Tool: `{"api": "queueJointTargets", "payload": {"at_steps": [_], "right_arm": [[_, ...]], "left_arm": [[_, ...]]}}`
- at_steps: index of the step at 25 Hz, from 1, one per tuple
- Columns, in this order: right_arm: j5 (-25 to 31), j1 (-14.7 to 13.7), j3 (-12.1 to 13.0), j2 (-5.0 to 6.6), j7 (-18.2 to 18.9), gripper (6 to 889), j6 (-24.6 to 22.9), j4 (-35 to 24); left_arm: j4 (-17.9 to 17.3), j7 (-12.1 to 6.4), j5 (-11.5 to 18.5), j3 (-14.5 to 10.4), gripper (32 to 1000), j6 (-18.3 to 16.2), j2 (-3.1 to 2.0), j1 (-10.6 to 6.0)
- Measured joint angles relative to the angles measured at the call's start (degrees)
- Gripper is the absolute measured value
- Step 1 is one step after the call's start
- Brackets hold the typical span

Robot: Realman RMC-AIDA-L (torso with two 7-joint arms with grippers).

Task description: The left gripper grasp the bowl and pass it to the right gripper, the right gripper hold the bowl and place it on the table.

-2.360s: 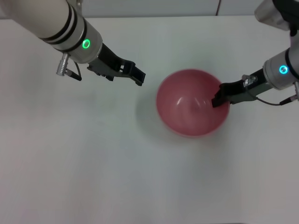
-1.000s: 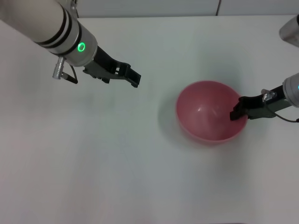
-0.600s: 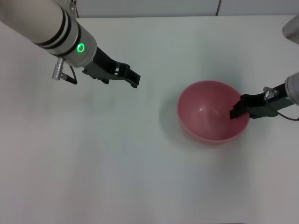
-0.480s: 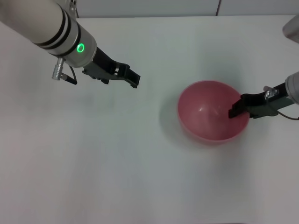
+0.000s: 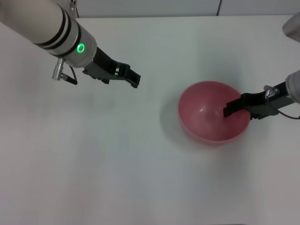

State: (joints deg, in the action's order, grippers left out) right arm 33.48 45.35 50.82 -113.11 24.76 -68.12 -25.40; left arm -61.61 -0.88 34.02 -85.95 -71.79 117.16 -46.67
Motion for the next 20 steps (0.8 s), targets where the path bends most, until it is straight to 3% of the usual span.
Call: {"api": "queueJointTargets", "payload": {"at_steps": [2,8,15,20], "right_arm": [[0.0,0.0,-0.01,0.0,0.0,612,0.0,0.0],[0.02,0.02,-0.02,0.0,0.0,695,-0.61,0.0],[0.19,0.13,-0.02,-0.01,-0.2,695,-1.17,-0.3],[-0.01,0.14,0.23,-0.17,-1.87,695,-4.15,-4.0]], "left_arm": [[0.0,0.0,0.0,0.0,850,0.22,0.0,0.0],[0.0,0.0,0.11,0.0,850,0.46,0.0,0.21],[0.0,0.0,-0.01,0.0,850,0.45,0.0,0.73],[0.05,0.0,-0.04,0.06,850,0.56,-0.05,1.57]]}}
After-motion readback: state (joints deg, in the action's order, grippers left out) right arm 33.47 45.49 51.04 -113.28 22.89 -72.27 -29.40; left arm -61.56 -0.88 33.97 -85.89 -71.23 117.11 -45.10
